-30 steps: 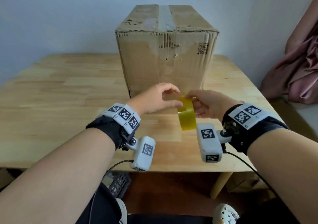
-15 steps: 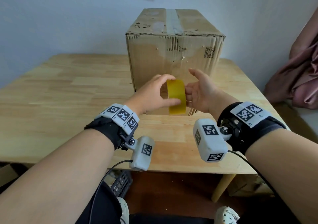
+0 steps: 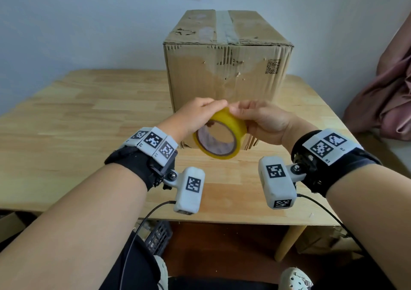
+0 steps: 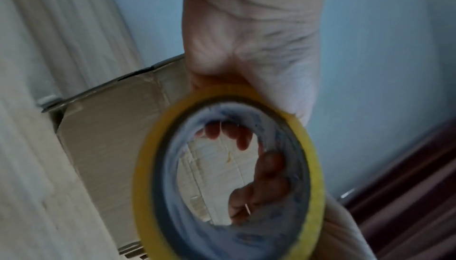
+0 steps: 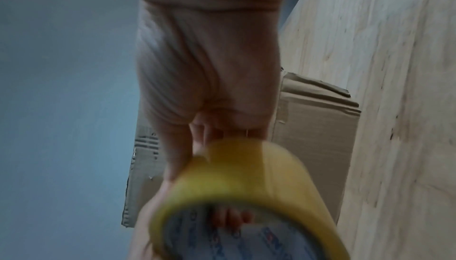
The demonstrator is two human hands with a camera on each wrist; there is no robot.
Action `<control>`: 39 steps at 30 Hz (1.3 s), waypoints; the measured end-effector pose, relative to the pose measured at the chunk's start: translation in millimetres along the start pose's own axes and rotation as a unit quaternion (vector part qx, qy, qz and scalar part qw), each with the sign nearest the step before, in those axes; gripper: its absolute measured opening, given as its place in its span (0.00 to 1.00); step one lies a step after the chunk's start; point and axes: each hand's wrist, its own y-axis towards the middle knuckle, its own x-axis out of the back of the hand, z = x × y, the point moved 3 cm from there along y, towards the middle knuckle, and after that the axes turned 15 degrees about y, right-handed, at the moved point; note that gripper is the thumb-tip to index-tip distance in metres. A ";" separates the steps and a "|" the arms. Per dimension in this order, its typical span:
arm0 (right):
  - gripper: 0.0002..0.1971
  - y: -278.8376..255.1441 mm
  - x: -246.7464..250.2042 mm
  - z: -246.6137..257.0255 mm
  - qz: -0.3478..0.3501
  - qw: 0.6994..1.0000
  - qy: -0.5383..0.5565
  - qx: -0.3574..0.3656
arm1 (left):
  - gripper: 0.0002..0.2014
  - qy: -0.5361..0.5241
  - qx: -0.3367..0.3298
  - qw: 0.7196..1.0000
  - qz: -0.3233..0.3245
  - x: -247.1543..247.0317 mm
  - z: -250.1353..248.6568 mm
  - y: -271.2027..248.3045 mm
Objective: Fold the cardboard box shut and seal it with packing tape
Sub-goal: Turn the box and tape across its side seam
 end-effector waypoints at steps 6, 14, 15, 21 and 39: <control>0.11 3.5 4.6 5.3 -0.148 0.982 0.022 0.113 | 0.07 -0.145 -0.005 0.987 -0.068 -2.3 -8.6 -1.9; 0.11 3.6 1.8 9.8 -0.235 0.959 -0.053 0.151 | 0.18 -0.080 -0.116 0.989 -0.036 -5.0 -24.4 -7.3; 0.13 4.3 0.9 10.3 -0.234 0.960 -0.048 0.142 | 0.16 -0.086 -0.126 0.987 -0.048 -4.9 -25.6 -7.6; 0.15 5.6 0.0 17.5 -0.218 0.963 0.029 0.158 | 0.08 -0.150 -0.122 0.967 -0.164 -2.8 -25.5 -6.0; 0.20 5.6 -1.9 12.7 -0.239 0.957 0.012 0.167 | 0.12 -0.120 -0.097 0.973 -0.169 -3.1 -27.7 -2.2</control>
